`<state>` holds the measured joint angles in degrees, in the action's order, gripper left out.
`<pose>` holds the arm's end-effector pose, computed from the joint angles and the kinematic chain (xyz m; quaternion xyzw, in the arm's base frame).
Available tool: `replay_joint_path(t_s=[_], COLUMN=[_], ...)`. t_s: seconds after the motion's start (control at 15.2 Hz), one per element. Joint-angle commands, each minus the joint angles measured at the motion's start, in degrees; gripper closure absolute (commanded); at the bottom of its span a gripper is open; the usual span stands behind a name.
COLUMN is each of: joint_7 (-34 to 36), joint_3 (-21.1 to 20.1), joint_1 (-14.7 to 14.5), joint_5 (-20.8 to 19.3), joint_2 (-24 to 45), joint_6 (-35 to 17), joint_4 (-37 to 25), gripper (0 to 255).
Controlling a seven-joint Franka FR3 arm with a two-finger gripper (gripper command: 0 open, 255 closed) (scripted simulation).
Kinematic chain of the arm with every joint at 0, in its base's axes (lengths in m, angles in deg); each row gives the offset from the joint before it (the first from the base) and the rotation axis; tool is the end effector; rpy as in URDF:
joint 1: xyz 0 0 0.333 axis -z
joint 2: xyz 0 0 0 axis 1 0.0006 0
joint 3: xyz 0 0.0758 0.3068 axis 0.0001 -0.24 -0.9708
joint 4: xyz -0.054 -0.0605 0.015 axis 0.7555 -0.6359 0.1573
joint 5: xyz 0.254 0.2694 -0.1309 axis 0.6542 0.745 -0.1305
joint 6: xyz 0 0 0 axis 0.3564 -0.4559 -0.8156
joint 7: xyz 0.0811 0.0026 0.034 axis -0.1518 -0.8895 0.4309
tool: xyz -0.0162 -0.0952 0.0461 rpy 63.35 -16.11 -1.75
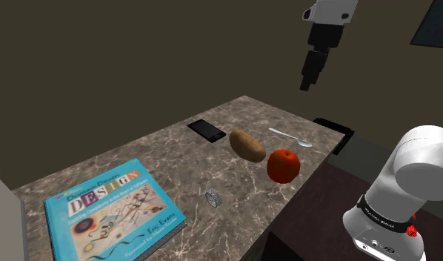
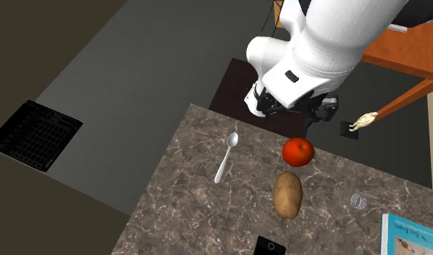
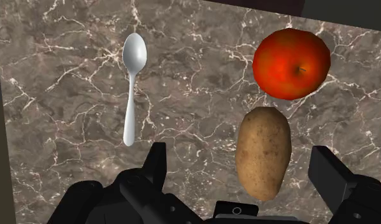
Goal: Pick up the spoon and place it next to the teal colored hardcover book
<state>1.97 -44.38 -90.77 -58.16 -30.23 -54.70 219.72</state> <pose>0.3097 0.0408 0.6038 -0.9964 -0.0769 -0.0107 0.0341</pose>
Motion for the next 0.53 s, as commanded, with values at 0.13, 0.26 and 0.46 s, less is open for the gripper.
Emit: replay_joint_path(t_s=[0.13,0.26,0.46], joint_7=[-1.0,-2.0,-3.5], joint_3=[1.2,2.3,4.0], joint_1=[0.7,1.4,2.4], joint_5=[-0.4,-0.8,-1.3], joint_2=[1.7,3.7,7.1], joint_6=[-2.6,-5.2,-9.3], joint_4=[2.0,3.7,5.9], gripper=[0,0,0])
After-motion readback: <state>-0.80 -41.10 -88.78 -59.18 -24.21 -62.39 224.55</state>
